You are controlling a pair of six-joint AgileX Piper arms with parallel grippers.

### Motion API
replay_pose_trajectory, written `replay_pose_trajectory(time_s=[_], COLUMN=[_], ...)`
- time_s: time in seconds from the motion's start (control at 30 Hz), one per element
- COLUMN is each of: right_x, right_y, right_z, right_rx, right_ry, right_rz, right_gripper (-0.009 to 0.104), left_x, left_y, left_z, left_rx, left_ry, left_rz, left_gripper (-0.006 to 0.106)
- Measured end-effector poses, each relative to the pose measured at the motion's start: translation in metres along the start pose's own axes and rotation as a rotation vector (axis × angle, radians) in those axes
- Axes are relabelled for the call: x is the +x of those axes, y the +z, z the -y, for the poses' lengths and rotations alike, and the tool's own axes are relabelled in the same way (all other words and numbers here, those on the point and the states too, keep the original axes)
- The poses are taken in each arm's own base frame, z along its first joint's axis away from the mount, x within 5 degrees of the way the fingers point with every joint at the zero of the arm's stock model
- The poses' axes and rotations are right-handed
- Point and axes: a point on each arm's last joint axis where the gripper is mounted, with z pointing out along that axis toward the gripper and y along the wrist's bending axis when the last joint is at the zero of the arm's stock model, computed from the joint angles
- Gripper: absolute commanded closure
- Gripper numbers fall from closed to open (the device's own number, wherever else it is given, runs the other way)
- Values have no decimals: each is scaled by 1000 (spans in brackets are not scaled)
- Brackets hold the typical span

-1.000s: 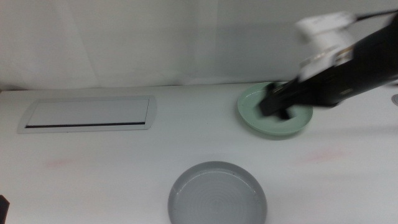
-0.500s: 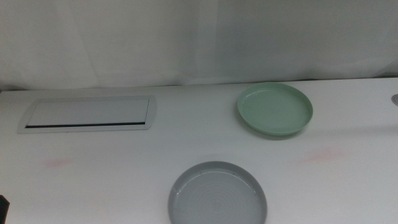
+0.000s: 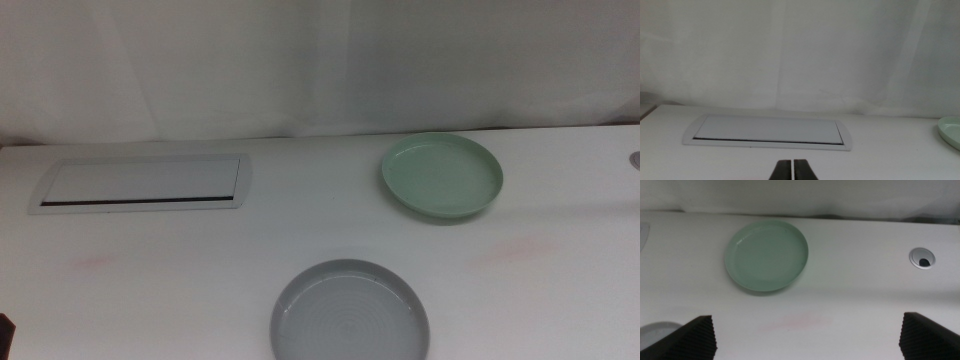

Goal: Stack the three bowls on top of each other.

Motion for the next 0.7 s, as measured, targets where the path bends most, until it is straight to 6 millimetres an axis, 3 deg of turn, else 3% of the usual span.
replay_pose_trajectory(time_s=[0.13, 0.3, 0.7], right_x=[-6, -26, -76], right_y=[16, 53, 164], right_z=[-1, -4, -13], right_rx=[-1, 0, 1], right_ry=[6, -4, -32], right_rz=[-7, -67, -196], right_gripper=[-5, -5, -5], left_x=[0, 0, 0], left_y=[0, 0, 0], left_z=[0, 0, 0], left_rx=[0, 0, 0], left_ry=[0, 0, 0], left_rz=[0, 0, 0], left_gripper=[103, 103, 103])
